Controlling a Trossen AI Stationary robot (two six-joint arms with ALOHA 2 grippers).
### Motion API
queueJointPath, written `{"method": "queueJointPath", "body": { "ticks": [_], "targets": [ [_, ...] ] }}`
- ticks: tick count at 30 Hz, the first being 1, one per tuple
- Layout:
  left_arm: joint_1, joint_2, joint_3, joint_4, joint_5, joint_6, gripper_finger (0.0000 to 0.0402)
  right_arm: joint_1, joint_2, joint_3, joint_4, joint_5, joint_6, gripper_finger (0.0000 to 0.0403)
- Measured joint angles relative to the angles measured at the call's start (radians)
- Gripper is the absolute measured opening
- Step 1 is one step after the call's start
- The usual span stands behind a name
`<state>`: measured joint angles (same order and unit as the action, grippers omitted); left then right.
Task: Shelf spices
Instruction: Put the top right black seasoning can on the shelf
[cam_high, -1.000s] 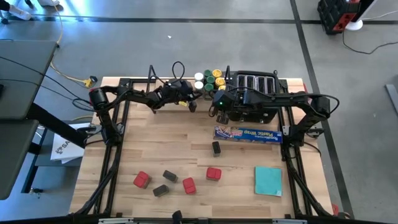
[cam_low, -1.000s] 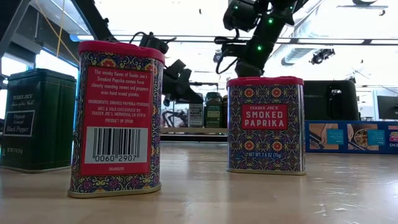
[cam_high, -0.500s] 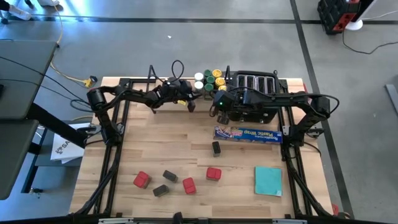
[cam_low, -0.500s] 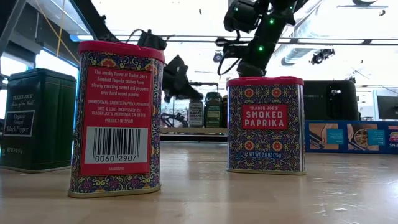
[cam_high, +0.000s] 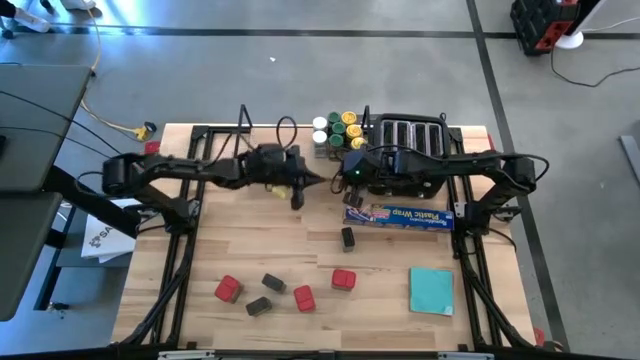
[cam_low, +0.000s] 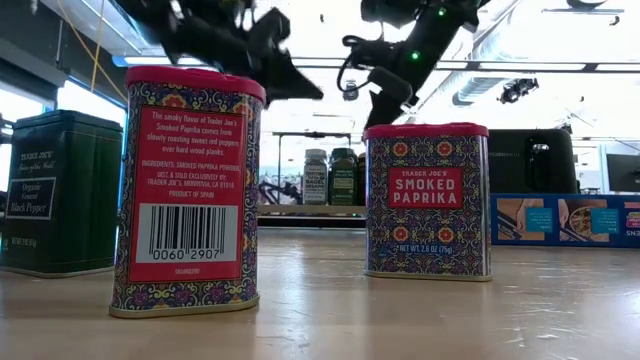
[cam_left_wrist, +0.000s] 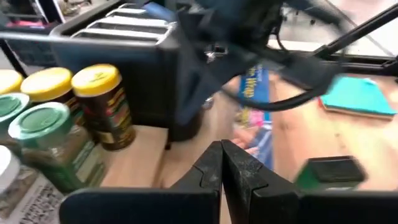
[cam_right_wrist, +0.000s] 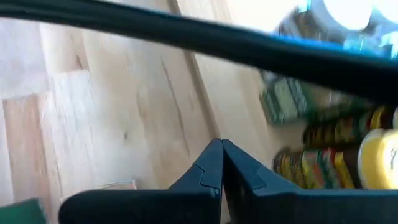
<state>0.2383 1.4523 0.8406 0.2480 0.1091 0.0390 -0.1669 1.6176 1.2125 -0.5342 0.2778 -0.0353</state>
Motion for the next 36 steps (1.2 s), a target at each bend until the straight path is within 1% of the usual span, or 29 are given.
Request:
{"method": "queueJointPath", "body": {
  "ticks": [3, 5, 6, 8, 10, 12, 14, 17, 19, 21, 26, 30, 33, 36],
  "targets": [
    [-0.097, -0.063, 0.000, -0.032, -0.086, -0.035, 0.0000, 0.000, 0.000, 0.000, 0.063, -0.003, -0.049, 0.0000],
    [-0.166, -0.104, 0.000, -0.050, -0.137, -0.050, 0.0000, 0.002, 0.000, 0.000, 0.101, -0.028, -0.035, 0.0000],
    [-0.202, -0.124, 0.000, -0.059, -0.165, -0.059, 0.0000, 0.006, -0.001, 0.004, 0.103, -0.072, -0.027, 0.0000],
    [-0.279, -0.158, 0.000, -0.078, -0.228, -0.081, 0.0000, 0.025, -0.002, 0.013, 0.097, -0.202, -0.036, 0.0000],
    [-0.354, -0.179, 0.000, -0.084, -0.296, -0.088, 0.0000, 0.068, -0.003, 0.021, 0.102, -0.319, -0.046, 0.0000],
    [-0.422, -0.193, 0.000, -0.098, -0.370, -0.083, 0.0000, 0.122, -0.003, 0.024, 0.087, -0.372, -0.081, 0.0000],
    [-0.478, -0.201, 0.000, -0.111, -0.449, -0.072, 0.0000, 0.182, -0.003, 0.024, 0.047, -0.358, -0.141, 0.0001],
    [-0.535, -0.204, 0.000, -0.146, -0.575, -0.048, 0.0000, 0.262, -0.003, 0.024, -0.028, -0.231, -0.251, 0.0012],
    [-0.556, -0.204, 0.000, -0.175, -0.658, -0.037, 0.0000, 0.300, -0.003, 0.024, -0.062, -0.161, -0.311, 0.0029],
    [-0.564, -0.204, 0.000, -0.210, -0.721, -0.038, 0.0000, 0.319, -0.003, 0.025, -0.085, -0.140, -0.357, 0.0054],
    [-0.553, -0.204, 0.000, -0.276, -0.747, -0.045, 0.0000, 0.339, -0.002, 0.025, -0.188, -0.132, -0.507, 0.0129],
    [-0.528, -0.204, 0.000, -0.289, -0.746, -0.081, 0.0000, 0.338, -0.002, 0.025, -0.215, -0.132, -0.598, 0.0188],
    [-0.518, -0.204, 0.000, -0.302, -0.745, -0.094, 0.0000, 0.346, 0.005, 0.025, -0.240, -0.132, -0.735, 0.0218],
    [-0.513, -0.204, 0.000, -0.317, -0.742, -0.109, 0.0000, 0.362, 0.014, 0.024, -0.225, -0.139, -0.876, 0.0233]
  ]
}}
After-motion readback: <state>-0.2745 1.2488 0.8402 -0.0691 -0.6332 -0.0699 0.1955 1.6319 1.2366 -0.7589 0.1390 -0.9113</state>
